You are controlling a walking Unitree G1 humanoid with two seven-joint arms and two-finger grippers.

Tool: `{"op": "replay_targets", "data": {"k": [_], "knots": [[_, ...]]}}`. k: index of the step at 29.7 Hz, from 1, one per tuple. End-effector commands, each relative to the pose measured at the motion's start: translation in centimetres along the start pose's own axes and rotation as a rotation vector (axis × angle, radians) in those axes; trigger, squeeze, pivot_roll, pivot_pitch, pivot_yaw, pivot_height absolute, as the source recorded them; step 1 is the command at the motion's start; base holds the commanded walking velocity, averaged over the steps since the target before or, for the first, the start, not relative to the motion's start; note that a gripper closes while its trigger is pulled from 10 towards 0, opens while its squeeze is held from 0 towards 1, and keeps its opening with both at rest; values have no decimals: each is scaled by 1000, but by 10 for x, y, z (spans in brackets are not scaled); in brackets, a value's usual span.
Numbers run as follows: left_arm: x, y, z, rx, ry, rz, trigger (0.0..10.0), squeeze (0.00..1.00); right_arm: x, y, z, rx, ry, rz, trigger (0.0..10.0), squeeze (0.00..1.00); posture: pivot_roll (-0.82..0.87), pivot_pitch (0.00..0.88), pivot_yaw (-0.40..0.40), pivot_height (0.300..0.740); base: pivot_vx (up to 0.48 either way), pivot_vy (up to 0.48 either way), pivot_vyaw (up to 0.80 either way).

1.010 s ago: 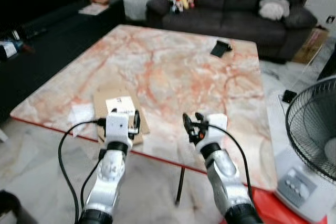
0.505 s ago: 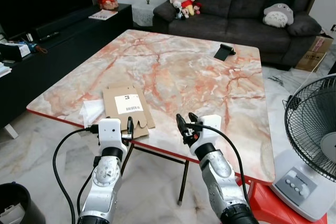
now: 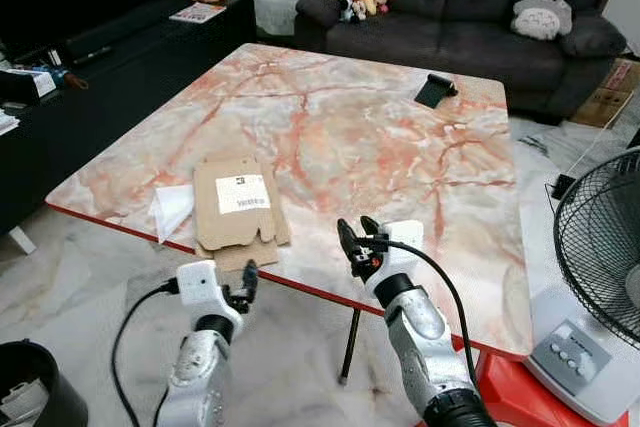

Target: Picking trash to rubbish bin

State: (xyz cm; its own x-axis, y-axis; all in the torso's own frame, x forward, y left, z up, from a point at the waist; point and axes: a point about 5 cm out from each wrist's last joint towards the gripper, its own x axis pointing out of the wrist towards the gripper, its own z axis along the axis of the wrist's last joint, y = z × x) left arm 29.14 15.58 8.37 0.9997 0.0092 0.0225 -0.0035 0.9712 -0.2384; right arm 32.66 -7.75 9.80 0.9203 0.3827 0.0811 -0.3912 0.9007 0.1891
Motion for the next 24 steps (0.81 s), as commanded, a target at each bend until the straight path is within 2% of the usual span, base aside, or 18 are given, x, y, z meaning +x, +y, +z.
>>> {"op": "replay_targets", "data": {"k": [1,3,9,11,13,14,15,17,19,21,22,23,24], "knots": [[-2,-8,-1,-16,6,-43,10000,0,1,4,1,-6,-1,21,10000,0,21,65,-53,740,0,0,0],[-2,-12,2,-51,3,-71,10000,0,2,5,2,-10,-4,29,10000,0,18,62,-56,740,0,0,0],[-4,-21,9,-60,-13,-93,10000,0,1,4,2,-15,-6,31,10000,0,18,61,-57,740,0,0,0],[-4,-21,9,-60,-13,-94,10000,0,1,4,2,-15,-6,31,10000,0,18,61,-57,740,0,0,0],[-8,-21,14,-22,-25,-82,10000,0,1,3,2,-17,-4,33,10000,0,17,64,-58,740,0,0,0],[-10,-15,17,91,-20,-48,10000,0,1,3,2,-18,-2,34,10000,0,17,64,-58,740,0,0,0],[-10,-12,17,146,-16,-36,10000,0,1,3,2,-18,-1,35,10000,0,17,64,-58,740,0,0,0],[-7,-4,20,401,-19,-17,10000,0,1,4,0,-20,5,39,10000,0,27,66,-63,740,0,0,0],[-5,1,26,471,-34,1,10000,0,1,5,0,-21,7,41,10000,0,27,66,-63,740,0,0,0],[-1,6,34,580,-46,11,10000,0,2,5,0,-20,7,41,10000,0,26,65,-62,740,0,0,0],[-1,8,38,685,-58,-9,10000,0,2,6,0,-20,8,42,10000,0,25,63,-59,740,0,0,0],[-1,8,38,685,-58,-9,10000,0,2,6,0,-20,8,42,10000,0,25,63,-59,740,0,0,0],[-3,9,44,773,-78,-45,10000,0,2,5,0,-21,9,42,10000,0,26,65,-60,740,0,0,0]]}}
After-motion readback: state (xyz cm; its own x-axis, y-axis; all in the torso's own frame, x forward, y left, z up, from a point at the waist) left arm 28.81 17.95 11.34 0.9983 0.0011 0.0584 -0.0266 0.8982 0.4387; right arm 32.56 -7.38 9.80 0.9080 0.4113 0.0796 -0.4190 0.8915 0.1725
